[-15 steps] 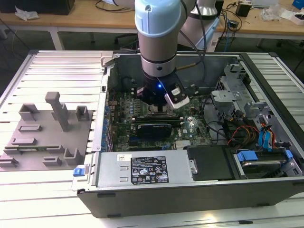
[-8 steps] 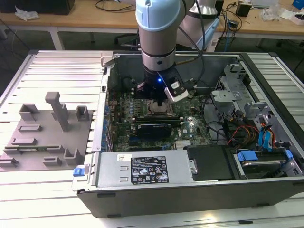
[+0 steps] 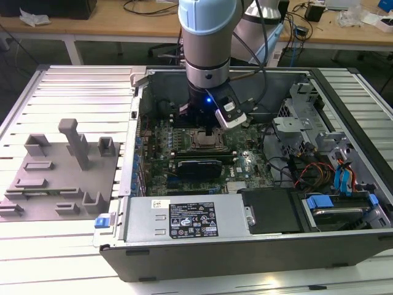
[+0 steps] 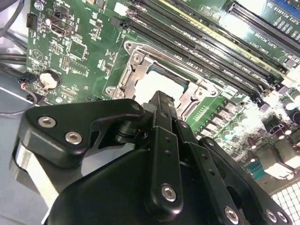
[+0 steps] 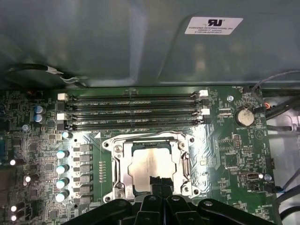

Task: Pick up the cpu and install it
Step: 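Install the second cpu locking lever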

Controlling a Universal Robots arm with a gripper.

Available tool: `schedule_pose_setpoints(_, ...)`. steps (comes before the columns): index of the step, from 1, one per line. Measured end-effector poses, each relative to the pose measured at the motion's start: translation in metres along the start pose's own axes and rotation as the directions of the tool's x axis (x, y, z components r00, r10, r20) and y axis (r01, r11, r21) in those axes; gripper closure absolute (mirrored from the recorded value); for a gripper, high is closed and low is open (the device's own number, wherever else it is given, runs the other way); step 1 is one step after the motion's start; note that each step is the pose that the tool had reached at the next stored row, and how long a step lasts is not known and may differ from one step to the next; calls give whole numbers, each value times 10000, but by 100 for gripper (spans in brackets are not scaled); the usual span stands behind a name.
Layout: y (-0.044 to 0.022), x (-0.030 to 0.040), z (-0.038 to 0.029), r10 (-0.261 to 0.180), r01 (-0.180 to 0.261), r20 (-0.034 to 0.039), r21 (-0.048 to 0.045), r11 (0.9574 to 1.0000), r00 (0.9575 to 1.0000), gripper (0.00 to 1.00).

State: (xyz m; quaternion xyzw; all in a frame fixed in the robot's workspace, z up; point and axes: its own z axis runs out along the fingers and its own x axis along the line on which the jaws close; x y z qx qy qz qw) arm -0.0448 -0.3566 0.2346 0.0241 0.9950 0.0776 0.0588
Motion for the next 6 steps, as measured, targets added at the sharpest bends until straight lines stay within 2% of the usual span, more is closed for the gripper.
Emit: schedule_pose_setpoints(6, 0, 0, -1, 1, -1, -1, 6, 10000, 10000, 89)
